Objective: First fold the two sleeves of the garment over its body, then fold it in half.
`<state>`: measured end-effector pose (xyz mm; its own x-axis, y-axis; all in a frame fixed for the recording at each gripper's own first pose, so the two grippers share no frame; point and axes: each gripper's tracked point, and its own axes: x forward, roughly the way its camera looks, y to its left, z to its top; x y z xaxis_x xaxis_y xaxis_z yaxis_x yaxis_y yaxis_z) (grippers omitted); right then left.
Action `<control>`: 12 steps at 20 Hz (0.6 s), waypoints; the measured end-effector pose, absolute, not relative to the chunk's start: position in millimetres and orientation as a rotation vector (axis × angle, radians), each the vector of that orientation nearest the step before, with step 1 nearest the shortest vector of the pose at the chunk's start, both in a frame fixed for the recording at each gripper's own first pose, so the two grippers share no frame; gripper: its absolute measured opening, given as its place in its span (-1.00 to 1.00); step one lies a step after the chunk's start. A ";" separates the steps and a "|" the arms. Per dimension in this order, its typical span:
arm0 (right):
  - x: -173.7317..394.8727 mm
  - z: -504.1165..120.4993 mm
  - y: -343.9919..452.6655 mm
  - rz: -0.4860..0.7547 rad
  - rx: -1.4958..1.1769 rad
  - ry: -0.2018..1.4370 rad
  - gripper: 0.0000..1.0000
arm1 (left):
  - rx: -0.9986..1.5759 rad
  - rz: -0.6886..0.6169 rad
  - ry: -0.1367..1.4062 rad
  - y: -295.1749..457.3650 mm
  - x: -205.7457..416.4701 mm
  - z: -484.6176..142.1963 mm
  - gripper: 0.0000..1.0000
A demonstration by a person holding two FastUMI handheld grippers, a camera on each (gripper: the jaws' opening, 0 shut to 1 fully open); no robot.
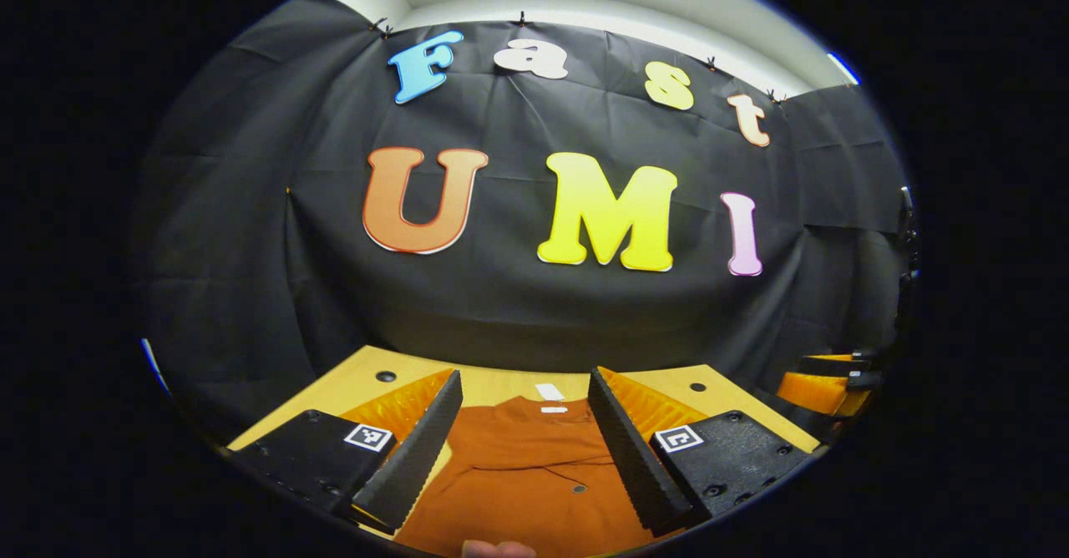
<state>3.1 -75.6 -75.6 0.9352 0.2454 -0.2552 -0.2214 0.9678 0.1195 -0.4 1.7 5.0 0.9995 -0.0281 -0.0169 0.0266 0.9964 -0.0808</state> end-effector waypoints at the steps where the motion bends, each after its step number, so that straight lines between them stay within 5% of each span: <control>1: 1.6 -78.4 -76.0 0.237 0.098 0.285 0.74 | -0.101 -0.034 0.037 3.2 0.3 -3.7 0.96; 7: -35.6 -140.9 -119.0 0.249 0.094 0.489 0.73 | -0.160 -0.096 0.282 41.4 -23.2 -86.0 0.96; 12: -108.0 -232.3 -169.3 0.196 0.142 0.756 0.73 | -0.206 -0.121 0.639 96.0 -89.4 -190.3 0.96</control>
